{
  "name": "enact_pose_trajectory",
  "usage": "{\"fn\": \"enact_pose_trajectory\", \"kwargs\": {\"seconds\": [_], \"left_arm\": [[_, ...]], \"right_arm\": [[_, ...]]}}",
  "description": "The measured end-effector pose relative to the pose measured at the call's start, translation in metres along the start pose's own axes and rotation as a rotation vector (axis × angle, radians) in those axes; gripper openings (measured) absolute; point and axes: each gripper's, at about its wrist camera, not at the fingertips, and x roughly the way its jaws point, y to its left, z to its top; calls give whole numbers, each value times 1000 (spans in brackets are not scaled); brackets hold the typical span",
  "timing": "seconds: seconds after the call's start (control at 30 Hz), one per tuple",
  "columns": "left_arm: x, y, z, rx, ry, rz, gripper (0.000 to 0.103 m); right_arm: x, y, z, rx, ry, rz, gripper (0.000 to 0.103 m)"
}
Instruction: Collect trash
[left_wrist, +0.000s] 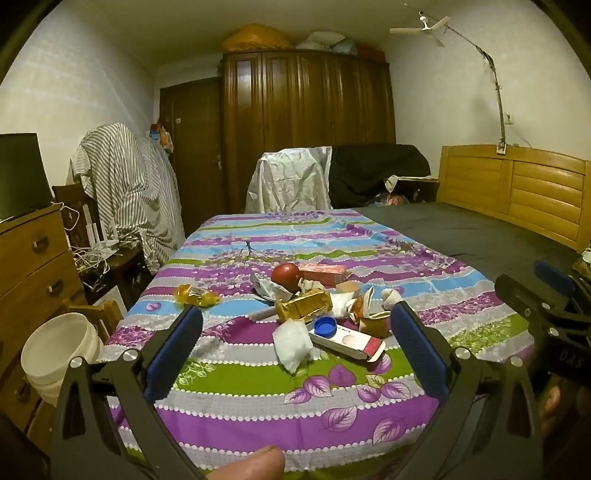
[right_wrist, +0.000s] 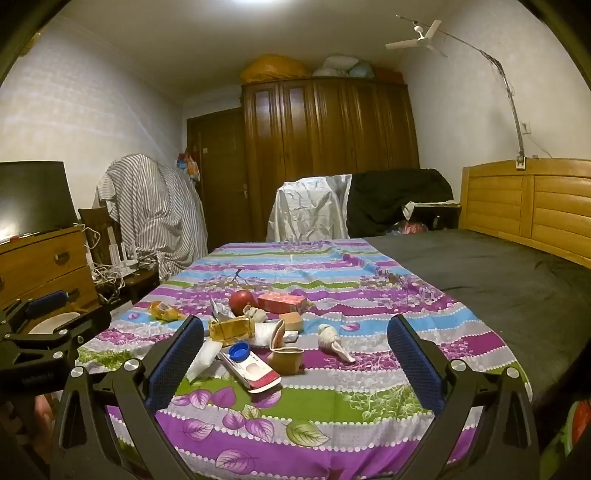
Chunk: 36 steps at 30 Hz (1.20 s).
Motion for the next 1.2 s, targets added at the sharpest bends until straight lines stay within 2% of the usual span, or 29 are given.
{"fn": "enact_pose_trajectory", "kwargs": {"seconds": [1.2], "left_arm": [[2,1,-2,-14,15,-1,98]], "right_arm": [[5,5,-7,-13,17,3,99]]}}
